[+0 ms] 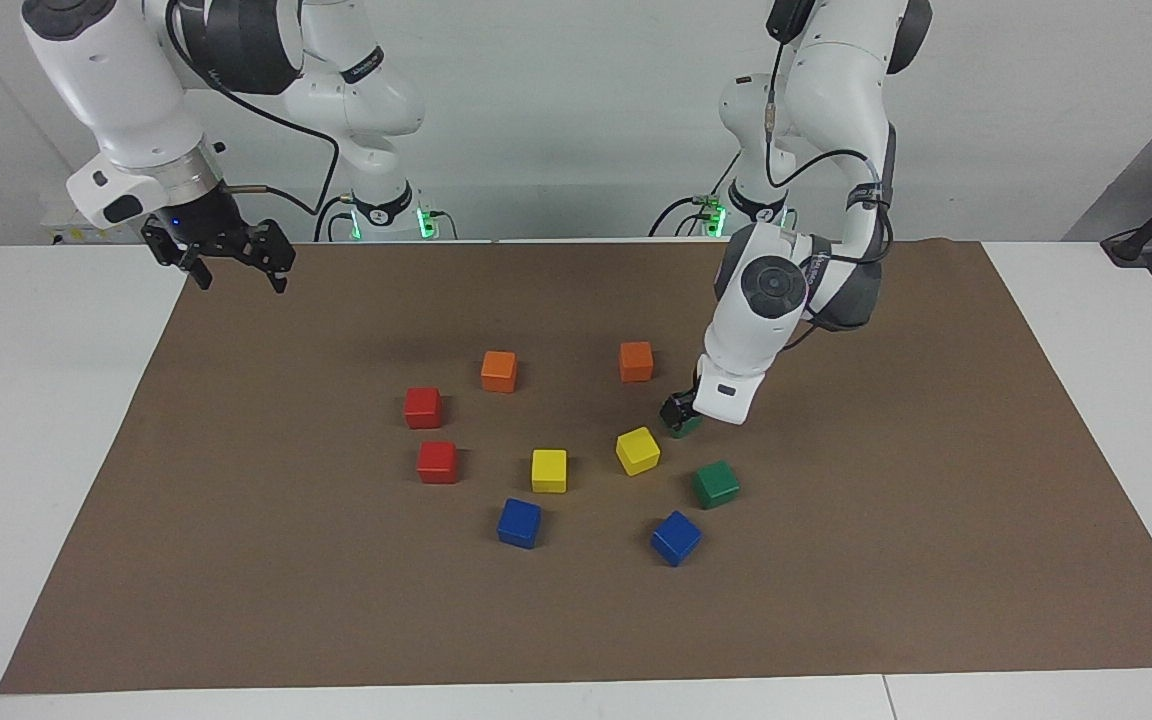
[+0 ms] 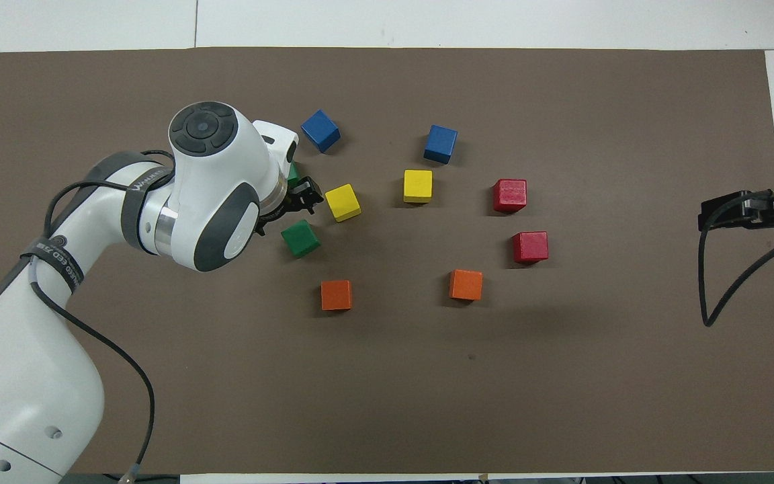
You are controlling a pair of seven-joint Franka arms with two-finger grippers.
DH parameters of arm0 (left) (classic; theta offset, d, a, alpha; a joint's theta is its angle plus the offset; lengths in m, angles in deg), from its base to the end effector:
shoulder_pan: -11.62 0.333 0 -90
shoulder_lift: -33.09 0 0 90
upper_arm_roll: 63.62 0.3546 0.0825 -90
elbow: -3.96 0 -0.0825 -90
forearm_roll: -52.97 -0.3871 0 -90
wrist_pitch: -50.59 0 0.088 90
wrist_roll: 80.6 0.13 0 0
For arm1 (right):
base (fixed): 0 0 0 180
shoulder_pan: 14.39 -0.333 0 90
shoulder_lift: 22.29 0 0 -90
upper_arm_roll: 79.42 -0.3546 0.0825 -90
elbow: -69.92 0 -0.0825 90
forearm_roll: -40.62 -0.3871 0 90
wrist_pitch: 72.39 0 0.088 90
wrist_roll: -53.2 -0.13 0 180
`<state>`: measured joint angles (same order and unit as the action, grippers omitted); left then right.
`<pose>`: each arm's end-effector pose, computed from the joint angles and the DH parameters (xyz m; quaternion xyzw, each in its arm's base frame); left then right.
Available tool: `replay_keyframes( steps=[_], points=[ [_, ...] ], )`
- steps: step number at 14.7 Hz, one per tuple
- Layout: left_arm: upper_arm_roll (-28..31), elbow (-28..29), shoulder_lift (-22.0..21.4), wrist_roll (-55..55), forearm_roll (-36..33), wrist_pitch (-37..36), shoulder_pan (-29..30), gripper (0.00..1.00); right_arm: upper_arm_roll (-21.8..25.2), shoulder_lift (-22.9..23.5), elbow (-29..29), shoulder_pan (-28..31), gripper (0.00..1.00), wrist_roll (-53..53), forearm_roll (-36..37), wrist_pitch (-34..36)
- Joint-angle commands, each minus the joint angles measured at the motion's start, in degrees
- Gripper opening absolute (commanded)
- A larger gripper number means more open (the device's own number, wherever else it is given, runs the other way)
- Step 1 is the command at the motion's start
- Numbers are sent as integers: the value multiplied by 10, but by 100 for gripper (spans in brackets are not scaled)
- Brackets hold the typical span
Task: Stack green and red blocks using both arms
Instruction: 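Reach the left gripper to the green cube beside the yellow cube and grasp it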
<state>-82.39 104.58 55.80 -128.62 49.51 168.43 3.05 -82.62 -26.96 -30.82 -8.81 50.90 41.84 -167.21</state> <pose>0.5937 -0.2807 0.3586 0.9834 0.1738 -0.0515 0.0064 0.5317 -0.0236 0.6023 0.9991 -0.0399 -0.0110 0.0129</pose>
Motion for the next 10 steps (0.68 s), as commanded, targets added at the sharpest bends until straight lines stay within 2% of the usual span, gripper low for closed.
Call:
replay_keyframes(
  steps=[1,10],
  points=[
    [6,36,-20,-42,-13,32,-18,100,-2,-15,-18,4,100,13,-7,-12],
    [6,70,-21,-41,-14,56,-20,100,-3,-15,-18,4,100,13,-7,-12]
  ],
)
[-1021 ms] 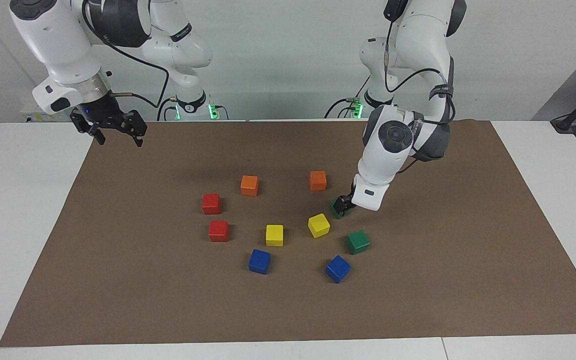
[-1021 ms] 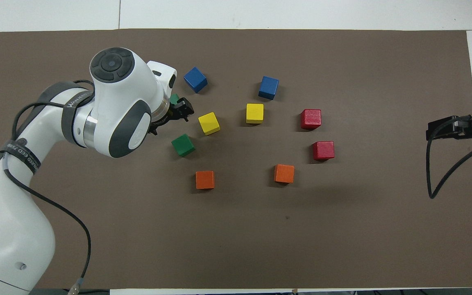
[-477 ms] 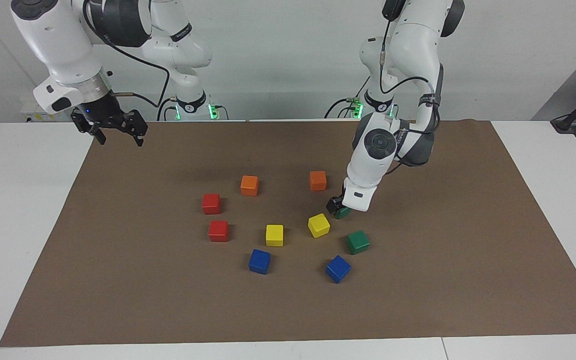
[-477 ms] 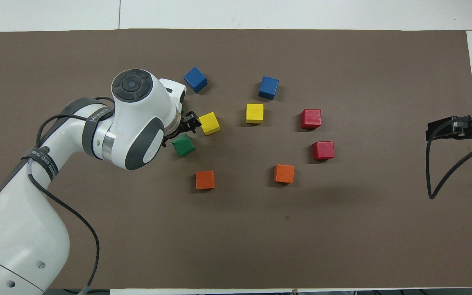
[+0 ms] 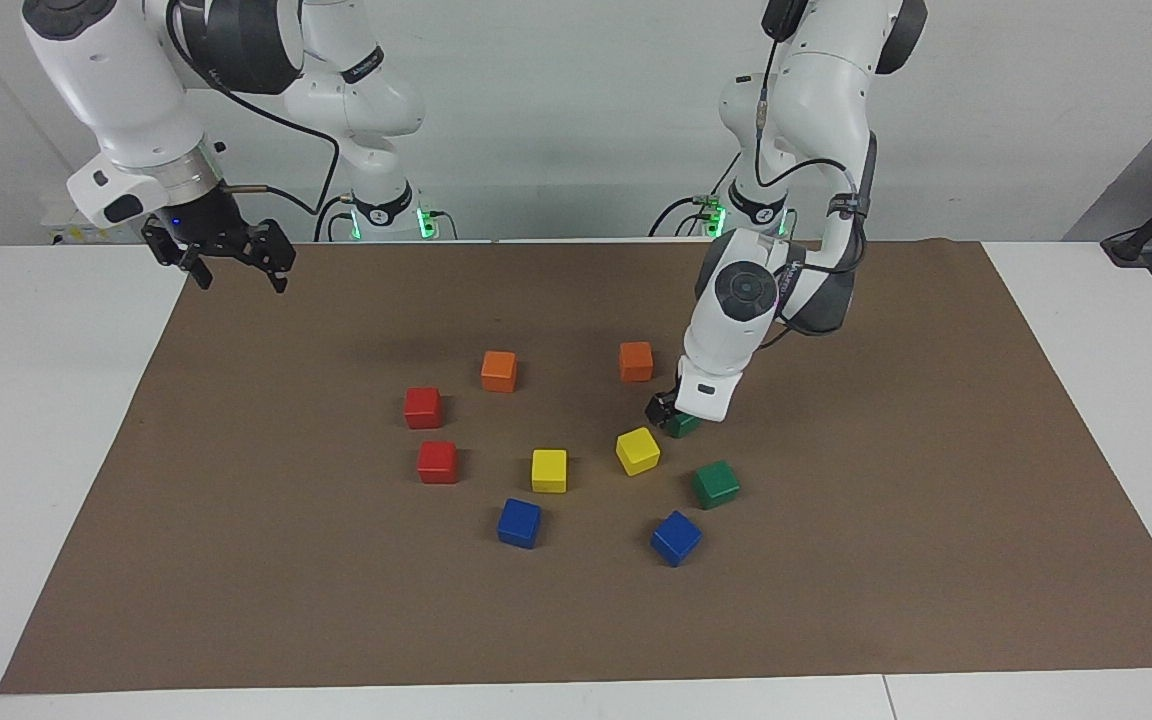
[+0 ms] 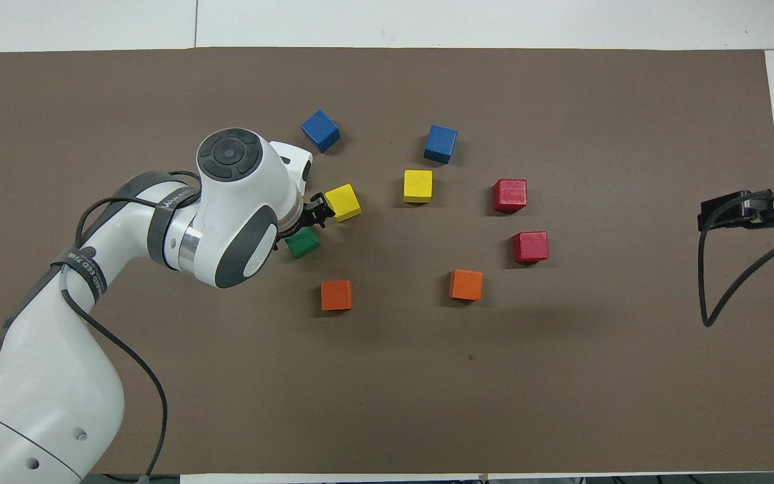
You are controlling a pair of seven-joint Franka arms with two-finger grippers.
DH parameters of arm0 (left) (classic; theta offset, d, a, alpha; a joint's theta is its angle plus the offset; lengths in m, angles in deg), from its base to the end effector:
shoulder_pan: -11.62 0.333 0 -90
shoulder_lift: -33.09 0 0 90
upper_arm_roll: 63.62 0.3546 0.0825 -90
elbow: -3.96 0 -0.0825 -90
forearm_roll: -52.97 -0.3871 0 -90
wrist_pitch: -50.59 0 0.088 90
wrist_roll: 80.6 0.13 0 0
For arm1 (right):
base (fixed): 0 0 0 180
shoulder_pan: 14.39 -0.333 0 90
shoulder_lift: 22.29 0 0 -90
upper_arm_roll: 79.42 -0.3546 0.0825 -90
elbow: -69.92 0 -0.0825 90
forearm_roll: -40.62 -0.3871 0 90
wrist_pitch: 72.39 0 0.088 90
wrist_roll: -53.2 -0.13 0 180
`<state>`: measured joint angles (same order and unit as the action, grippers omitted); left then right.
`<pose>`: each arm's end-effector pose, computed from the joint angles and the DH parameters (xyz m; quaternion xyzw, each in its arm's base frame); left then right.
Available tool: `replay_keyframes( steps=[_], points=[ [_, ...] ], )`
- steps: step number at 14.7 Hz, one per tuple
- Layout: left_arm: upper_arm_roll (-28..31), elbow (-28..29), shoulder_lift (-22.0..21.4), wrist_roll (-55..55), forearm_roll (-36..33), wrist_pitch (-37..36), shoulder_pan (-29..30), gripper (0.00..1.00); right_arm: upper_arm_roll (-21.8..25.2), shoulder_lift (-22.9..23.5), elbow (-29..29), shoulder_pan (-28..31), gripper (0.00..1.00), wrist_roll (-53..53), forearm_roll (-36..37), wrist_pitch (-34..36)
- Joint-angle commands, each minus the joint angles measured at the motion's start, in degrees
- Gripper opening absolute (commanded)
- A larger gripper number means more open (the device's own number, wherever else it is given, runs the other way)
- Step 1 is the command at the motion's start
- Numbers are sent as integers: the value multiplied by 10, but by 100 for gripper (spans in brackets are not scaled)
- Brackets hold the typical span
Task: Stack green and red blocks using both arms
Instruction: 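Carry the green cube outward while the right gripper reaches a red cube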
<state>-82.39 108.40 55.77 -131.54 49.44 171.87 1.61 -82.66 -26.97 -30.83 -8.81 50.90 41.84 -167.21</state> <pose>0.5752 -0.2936 0.3342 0.9814 0.1843 -0.0543 0.0028 0.5316 -0.0232 0.6023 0.9991 -0.0396 -0.0110 0.0129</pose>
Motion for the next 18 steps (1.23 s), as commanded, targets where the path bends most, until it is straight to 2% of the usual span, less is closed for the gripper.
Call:
replay_keyframes(
  steps=[1,5,6,9,10,12,14,18],
  points=[
    [7,37,-21,-12,-13,28,-5,100,-3,-15,-18,4,100,13,-7,-12],
    [7,46,-18,-14,-18,33,-9,100,-3,-16,-19,4,100,13,-7,-12],
    [7,44,-18,-16,-22,33,-9,86,-3,-16,-19,4,100,13,-7,-12],
    [7,39,-17,-15,-23,32,-8,21,-3,-16,-19,4,100,14,-7,-11],
    [7,38,-17,-13,-24,28,-8,2,-3,-16,-19,4,100,13,-7,-11],
    [7,28,-24,-4,-42,3,-6,0,-4,-17,-28,0,100,7,-7,-12],
    [7,11,-41,53,-52,-45,9,0,-4,-17,-51,-12,100,-14,-7,-22],
    [5,16,-88,217,-48,-97,83,0,-4,-5,-101,-76,100,-77,-7,-123]
  ],
)
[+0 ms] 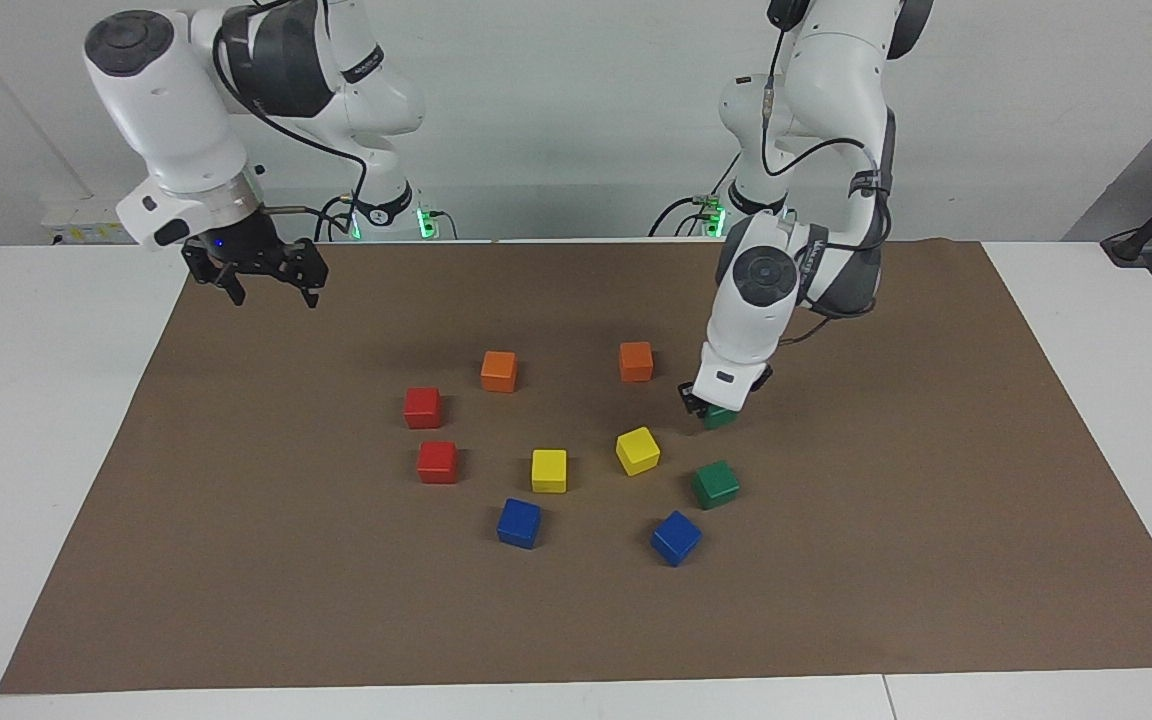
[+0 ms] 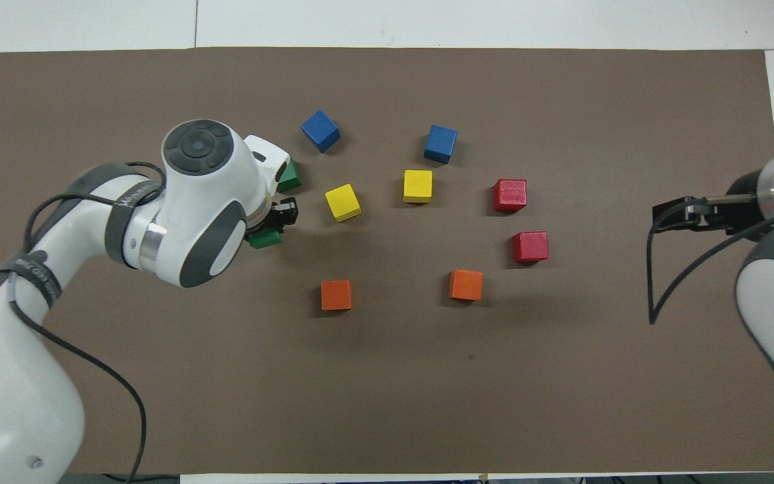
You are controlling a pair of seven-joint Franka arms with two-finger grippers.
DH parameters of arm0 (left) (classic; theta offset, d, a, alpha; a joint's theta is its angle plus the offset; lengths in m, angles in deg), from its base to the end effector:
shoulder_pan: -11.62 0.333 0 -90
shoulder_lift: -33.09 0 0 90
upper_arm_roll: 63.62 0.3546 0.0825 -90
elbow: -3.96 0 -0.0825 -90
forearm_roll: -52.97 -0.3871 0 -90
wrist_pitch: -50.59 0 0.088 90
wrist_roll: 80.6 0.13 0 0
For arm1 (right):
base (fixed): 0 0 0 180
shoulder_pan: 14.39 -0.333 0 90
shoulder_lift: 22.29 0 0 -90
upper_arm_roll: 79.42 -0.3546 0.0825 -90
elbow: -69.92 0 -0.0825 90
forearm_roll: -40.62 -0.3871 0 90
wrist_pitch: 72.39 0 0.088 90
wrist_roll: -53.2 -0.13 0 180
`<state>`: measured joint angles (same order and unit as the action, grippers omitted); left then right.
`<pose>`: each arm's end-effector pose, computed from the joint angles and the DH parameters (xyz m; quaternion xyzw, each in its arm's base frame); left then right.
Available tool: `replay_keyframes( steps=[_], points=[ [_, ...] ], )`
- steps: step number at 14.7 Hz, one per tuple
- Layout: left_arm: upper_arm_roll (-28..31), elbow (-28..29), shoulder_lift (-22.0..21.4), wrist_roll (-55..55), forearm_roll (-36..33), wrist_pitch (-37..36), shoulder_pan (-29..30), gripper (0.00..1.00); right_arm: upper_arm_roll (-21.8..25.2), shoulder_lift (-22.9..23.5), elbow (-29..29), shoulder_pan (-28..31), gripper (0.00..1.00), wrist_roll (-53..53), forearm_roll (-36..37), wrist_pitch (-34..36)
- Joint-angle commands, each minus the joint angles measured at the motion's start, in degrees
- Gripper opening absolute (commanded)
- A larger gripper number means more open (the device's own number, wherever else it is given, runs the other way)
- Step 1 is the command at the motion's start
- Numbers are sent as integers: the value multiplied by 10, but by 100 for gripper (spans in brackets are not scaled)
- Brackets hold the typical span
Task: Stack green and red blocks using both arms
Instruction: 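Carry the green cube outward while the right gripper reaches a red cube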
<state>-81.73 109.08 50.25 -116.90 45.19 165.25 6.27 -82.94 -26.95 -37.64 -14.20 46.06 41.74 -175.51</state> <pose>0.5821 -0.2270 0.3782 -0.9947 -0.0837 0.0434 0.0407 0.5369 0.0302 0.5574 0.9994 -0.0311 0.0029 0.0118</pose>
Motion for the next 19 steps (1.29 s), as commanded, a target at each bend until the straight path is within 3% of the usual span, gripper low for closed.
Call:
replay_keyframes(
  steps=[1,5,11,19],
  points=[
    [-3,10,-36,109,-5,-35,57,0,-2,10,-34,-33,100,-39,-6,-56],
    [-1,10,-37,292,-5,-16,146,0,-2,54,-43,-48,100,-52,-6,-120],
    [0,17,1,423,-5,51,225,0,-2,107,-70,-73,100,-65,-6,-218],
    [0,17,30,468,-6,109,242,0,-1,154,-103,-98,100,-77,-6,-315]
  ],
)
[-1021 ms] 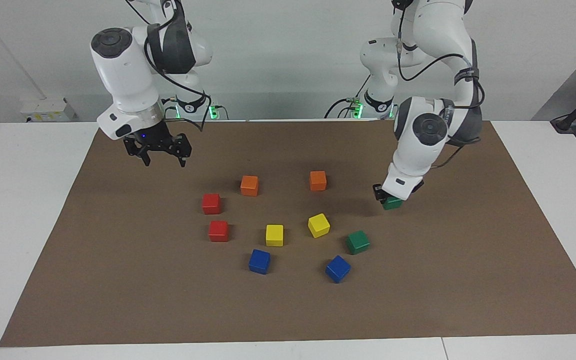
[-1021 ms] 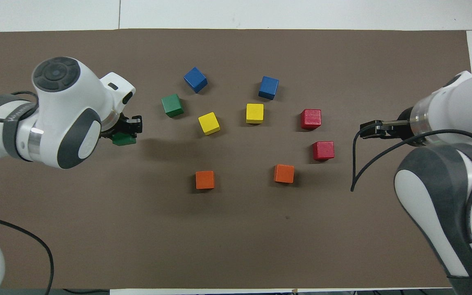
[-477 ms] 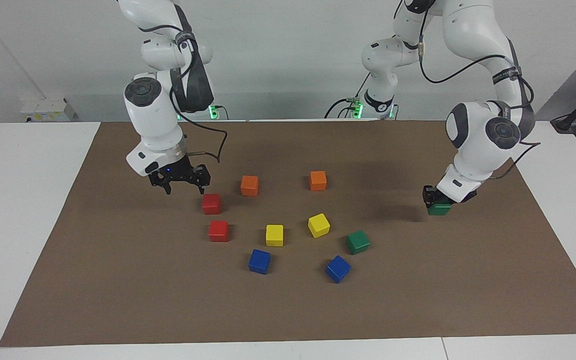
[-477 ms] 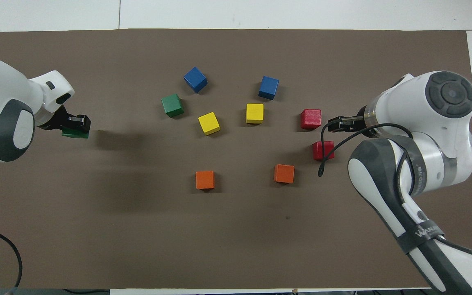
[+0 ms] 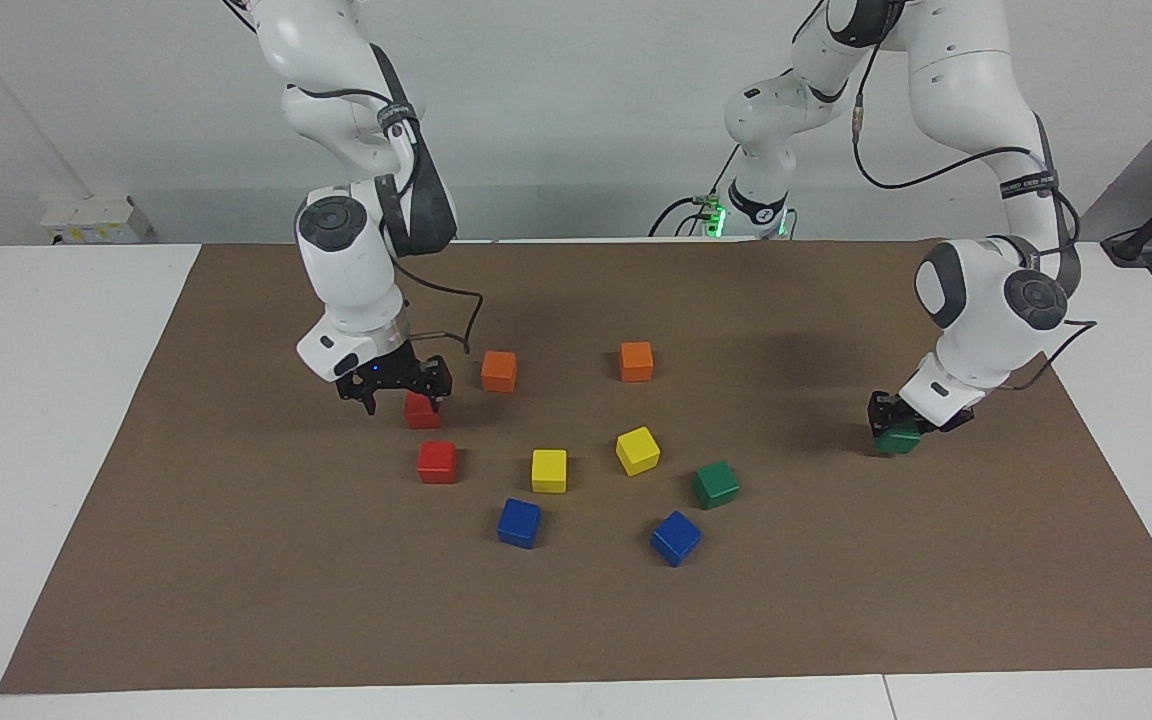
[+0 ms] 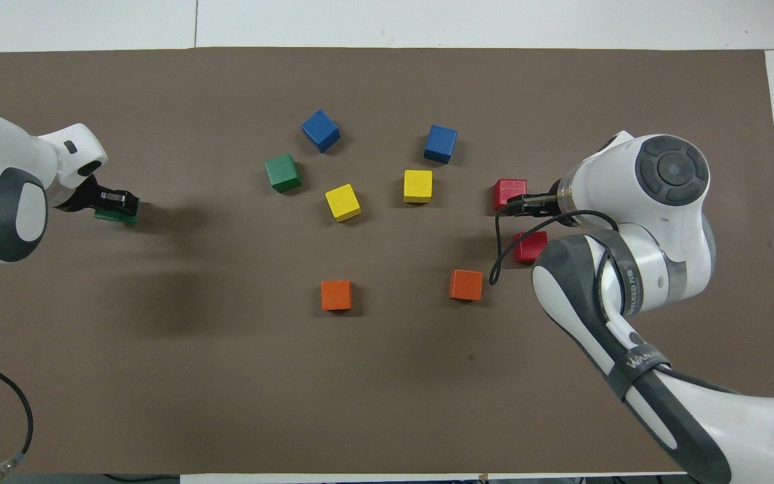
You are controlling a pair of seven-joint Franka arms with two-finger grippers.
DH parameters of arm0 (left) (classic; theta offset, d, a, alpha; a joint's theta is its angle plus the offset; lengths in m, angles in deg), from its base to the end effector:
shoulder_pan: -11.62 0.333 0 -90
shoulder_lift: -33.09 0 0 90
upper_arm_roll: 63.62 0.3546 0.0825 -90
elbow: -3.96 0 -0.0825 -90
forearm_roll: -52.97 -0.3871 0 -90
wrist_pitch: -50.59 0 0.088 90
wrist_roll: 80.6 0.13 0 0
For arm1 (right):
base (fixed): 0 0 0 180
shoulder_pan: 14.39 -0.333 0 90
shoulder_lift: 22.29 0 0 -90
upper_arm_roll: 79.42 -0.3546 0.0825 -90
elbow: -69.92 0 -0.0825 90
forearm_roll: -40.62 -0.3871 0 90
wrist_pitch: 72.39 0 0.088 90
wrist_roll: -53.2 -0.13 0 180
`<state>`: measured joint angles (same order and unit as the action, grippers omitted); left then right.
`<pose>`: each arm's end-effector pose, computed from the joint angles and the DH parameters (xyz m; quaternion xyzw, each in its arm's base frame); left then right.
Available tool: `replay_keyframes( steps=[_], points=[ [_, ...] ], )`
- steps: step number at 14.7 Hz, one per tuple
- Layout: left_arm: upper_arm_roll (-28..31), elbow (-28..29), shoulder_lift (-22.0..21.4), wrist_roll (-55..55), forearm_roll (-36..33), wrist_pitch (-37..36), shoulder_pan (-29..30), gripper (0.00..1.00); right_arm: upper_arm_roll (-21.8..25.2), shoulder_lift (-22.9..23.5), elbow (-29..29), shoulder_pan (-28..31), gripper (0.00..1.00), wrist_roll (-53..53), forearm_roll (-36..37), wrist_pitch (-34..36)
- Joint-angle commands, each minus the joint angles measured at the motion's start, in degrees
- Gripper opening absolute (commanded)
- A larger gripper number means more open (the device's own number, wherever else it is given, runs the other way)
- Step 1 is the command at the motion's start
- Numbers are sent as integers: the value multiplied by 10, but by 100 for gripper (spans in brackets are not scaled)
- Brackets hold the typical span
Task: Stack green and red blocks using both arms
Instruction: 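Grasp the red cube with the right gripper while the left gripper releases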
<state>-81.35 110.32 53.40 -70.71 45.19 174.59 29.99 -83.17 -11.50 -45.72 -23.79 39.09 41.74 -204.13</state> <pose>0.6417 0.0283 0.3474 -0.9937 0.1110 0.0136 0.0014 0.5920 0.1362 0.3813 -0.9989 0.0031 -0.0456 0.0095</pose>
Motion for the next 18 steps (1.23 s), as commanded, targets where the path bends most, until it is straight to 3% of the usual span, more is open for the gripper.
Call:
replay_keyframes(
  steps=[1,6,13,14,15,16,18],
  points=[
    [-4,6,-1,3,-5,20,5,0,1,0,-29,-2,100,-8,-6,-31],
    [-4,12,-1,-86,-4,21,10,0,1,-2,-48,-12,100,-10,-6,-32],
    [-3,36,-1,-95,-4,38,10,0,1,-2,-58,-22,100,-14,-6,-32],
    [-3,40,-1,-97,-4,41,10,12,1,-2,-61,-22,100,-17,-6,-32],
    [-3,41,-1,-97,-4,43,10,60,1,-2,-66,-22,100,-17,-6,-32],
    [-3,43,-2,-98,-5,47,9,100,1,-3,-70,-21,100,-15,-6,-32],
    [-3,47,-2,-97,-5,54,10,100,1,-4,-72,-18,100,-14,-6,-32]
  ],
)
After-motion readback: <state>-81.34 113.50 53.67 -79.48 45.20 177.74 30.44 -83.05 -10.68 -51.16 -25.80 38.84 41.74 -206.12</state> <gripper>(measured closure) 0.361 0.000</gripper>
